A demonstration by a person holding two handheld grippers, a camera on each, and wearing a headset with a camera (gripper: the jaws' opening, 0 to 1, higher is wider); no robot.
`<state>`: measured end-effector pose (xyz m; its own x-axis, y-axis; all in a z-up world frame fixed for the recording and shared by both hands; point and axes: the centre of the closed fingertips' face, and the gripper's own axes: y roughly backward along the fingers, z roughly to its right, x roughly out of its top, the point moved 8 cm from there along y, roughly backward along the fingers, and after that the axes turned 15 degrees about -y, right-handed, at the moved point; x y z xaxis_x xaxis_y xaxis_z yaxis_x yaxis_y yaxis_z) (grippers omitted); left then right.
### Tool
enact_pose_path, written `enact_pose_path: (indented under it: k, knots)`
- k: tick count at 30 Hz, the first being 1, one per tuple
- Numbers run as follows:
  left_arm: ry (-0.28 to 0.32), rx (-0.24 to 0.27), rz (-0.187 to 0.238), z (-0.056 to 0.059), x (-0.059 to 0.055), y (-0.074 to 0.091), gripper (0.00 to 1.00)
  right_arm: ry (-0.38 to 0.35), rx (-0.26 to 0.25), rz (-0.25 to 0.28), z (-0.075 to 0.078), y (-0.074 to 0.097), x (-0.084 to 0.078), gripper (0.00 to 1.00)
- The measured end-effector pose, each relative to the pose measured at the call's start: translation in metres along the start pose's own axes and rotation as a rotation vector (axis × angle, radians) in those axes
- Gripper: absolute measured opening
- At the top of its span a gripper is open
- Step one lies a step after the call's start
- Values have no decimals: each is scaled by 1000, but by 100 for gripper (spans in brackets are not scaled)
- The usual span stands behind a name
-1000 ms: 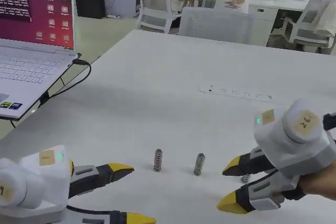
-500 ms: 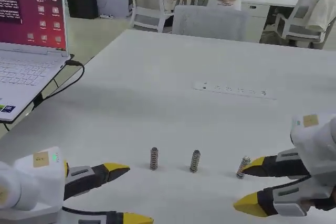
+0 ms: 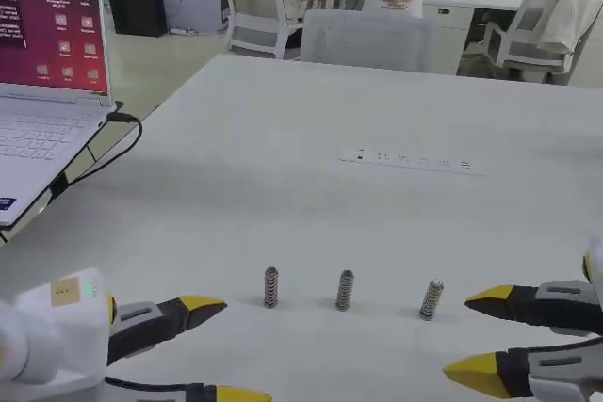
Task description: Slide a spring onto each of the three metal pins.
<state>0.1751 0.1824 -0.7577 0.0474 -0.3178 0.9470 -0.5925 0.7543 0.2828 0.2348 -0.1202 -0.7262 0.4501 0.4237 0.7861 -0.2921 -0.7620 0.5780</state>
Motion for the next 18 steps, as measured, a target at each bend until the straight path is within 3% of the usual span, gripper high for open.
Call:
enact_pose_path:
  k: [10,15,18]
  knots:
    - [11,3,-5,1,-2,-1,64,16,-49,66,7,7,-11,59]
    - [18,8,-7,0,-3,0,65,11,-61,120,11,7,-17,70]
    - [21,10,-7,0,-4,-1,65,-1,-63,123,12,4,-22,73]
